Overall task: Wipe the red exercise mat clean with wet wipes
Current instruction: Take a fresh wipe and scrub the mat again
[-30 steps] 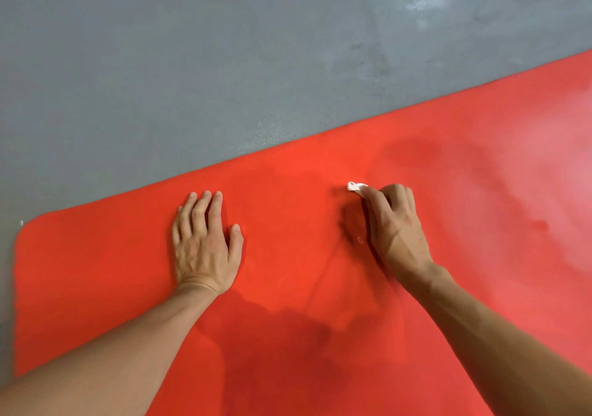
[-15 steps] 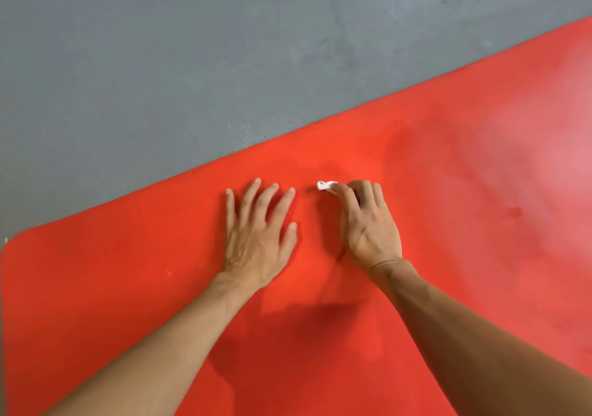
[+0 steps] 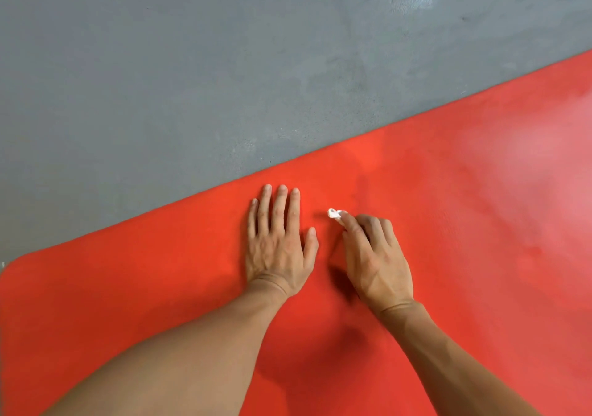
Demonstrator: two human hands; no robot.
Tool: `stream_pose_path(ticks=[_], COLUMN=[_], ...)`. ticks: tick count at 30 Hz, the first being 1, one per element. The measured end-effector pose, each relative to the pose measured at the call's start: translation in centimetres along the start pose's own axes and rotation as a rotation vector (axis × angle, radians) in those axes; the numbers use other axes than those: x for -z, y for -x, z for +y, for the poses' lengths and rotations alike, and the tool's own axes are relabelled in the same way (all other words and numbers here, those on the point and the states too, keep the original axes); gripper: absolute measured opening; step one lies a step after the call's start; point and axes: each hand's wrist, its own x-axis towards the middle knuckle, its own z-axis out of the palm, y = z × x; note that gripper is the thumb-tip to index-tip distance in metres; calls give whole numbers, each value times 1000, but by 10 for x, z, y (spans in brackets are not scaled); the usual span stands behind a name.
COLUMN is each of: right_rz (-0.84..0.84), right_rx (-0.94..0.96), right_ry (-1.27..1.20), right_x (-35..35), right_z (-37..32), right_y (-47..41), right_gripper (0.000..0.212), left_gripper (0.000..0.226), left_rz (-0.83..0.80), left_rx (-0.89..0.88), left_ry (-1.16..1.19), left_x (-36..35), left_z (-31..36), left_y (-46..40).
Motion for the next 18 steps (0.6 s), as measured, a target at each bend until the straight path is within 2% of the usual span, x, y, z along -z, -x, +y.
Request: stream_pose_path(ticks=[4,8,13,18], right_rz=[-7,-56,-228,-283], right_rx=[26,-35,43,75], right_ry=[-17,-135,-137,-123], right_x=[2,6,17,16], right_z=[-1,-4,-19,-28], right_y=[-1,-1,-3,-5], right_gripper=[41,43,45,51], left_gripper=[72,73,73,75], left_rz=[2,5,-5,-13], left_rx=[-9,-15,-15,-20], left_ry=[2,1,-3,-20], left_x=[1,3,1,0], left_z=[-2,-1,-2,-4], left_y=[0,-1,-1,-1])
